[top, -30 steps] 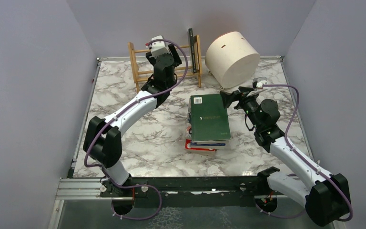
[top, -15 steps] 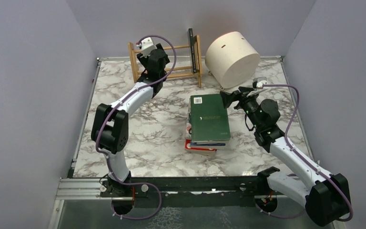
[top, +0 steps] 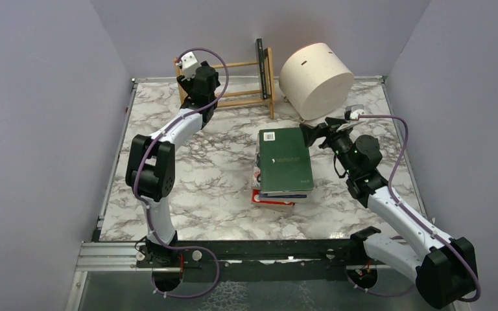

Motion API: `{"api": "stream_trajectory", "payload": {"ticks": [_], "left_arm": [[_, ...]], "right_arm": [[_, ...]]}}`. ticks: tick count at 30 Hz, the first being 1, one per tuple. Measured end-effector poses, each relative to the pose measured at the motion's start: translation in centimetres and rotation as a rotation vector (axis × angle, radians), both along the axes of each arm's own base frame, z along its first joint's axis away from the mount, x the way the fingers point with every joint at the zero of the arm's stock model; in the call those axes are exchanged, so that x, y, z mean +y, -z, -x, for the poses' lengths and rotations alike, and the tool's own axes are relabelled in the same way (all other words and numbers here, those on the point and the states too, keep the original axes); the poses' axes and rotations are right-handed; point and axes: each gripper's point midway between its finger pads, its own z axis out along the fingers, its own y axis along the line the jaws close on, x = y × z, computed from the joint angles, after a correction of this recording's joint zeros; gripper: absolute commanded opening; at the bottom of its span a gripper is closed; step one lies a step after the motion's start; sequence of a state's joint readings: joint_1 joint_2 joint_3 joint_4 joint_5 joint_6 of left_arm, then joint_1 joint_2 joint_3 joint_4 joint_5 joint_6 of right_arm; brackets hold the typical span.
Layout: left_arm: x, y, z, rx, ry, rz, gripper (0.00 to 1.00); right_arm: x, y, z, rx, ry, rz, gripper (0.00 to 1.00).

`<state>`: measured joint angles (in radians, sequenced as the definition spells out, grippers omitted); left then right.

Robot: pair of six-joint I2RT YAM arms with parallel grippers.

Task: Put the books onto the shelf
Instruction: Adjust the shelf at the center of the board.

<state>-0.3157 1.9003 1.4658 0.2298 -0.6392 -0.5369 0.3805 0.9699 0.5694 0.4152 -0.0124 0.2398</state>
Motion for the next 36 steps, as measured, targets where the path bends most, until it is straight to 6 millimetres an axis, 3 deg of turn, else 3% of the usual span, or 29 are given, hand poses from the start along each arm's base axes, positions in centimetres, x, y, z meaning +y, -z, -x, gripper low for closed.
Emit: {"api": "stream_trajectory", "payload": {"ticks": [8,17,36], "left_arm": [[1.1,2.8,-0.6,0.048,-0.009,-0.002,0.56],[3.3,5.9,0.0,0.111,-0.042,-0.009,0.56],[4.5,6.8,-0.7,0.111,-0.040,-0.019,0.56]], "right_arm": [[0.0,-0.1,0.0,-0.001,0.000,-0.001,1.00],[0.0,0.0,0.0,0.000,0.000,0.000,1.00],[0.0,0.0,0.0,0.001,0.000,0.000,1.00]]}}
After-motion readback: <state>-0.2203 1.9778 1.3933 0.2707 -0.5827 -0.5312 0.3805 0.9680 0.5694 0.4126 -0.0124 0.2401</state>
